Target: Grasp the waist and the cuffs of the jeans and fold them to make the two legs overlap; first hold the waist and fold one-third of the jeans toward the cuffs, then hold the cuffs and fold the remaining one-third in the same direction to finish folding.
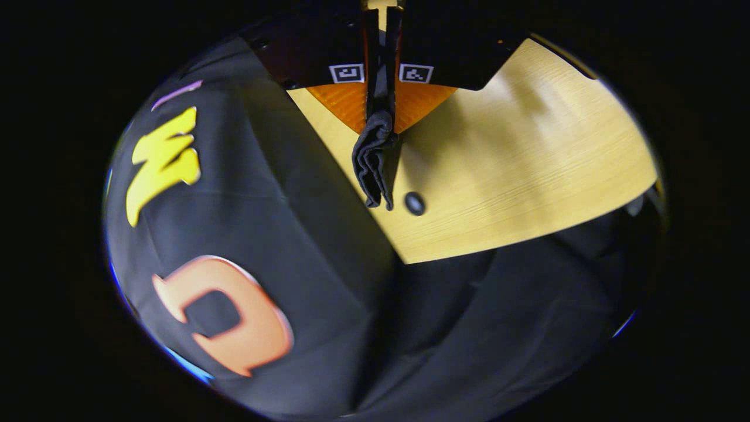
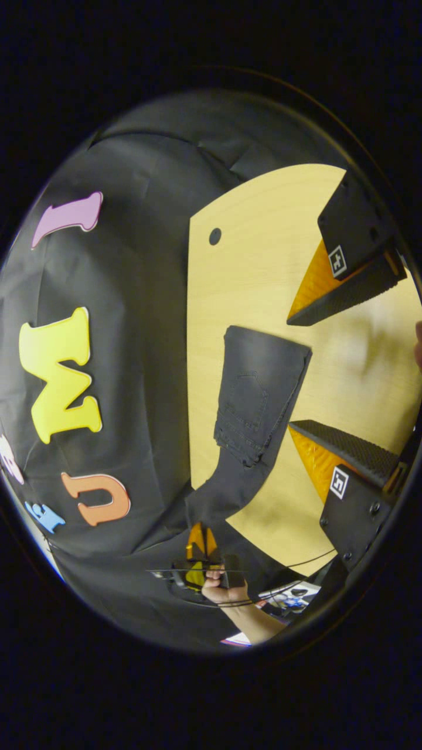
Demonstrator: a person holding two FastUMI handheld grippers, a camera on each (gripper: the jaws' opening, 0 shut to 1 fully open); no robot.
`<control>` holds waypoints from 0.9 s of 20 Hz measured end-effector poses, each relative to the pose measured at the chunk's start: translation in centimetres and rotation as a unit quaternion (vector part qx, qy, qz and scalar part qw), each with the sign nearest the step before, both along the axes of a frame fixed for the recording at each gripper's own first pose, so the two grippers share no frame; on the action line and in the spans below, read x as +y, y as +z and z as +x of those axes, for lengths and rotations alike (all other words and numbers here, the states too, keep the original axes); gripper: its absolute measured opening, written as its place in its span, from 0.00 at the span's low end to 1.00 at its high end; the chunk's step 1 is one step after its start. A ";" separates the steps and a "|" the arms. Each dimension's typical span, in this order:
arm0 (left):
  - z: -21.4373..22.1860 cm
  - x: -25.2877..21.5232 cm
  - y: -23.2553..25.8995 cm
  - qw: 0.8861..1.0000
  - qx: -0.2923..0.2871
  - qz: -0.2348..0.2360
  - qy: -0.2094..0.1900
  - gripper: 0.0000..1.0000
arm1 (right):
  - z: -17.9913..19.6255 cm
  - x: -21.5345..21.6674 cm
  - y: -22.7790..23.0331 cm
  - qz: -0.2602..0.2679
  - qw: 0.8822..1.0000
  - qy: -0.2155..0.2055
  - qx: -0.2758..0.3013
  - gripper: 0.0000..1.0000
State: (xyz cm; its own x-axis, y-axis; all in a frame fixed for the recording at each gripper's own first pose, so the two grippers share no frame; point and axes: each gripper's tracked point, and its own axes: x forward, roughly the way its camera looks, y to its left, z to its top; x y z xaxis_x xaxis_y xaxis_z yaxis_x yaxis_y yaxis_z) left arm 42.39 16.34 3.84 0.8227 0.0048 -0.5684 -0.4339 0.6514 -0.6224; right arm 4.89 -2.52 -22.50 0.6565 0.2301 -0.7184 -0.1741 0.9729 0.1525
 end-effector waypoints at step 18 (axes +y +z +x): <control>-1.3 -32.4 -11.7 0.890 0.000 0.293 -0.349 0.07 | -8.3 -10.8 -0.1 -0.031 0.995 -0.094 0.010 0.97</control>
State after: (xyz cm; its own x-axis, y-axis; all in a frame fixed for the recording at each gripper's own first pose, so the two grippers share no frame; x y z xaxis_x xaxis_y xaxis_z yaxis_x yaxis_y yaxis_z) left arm 41.11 -16.04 -7.88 0.7416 -0.2120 -0.6364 0.2037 0.9751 -0.0875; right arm -3.38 -13.30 -22.58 0.6685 0.0593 -0.7413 0.0145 0.9956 0.0927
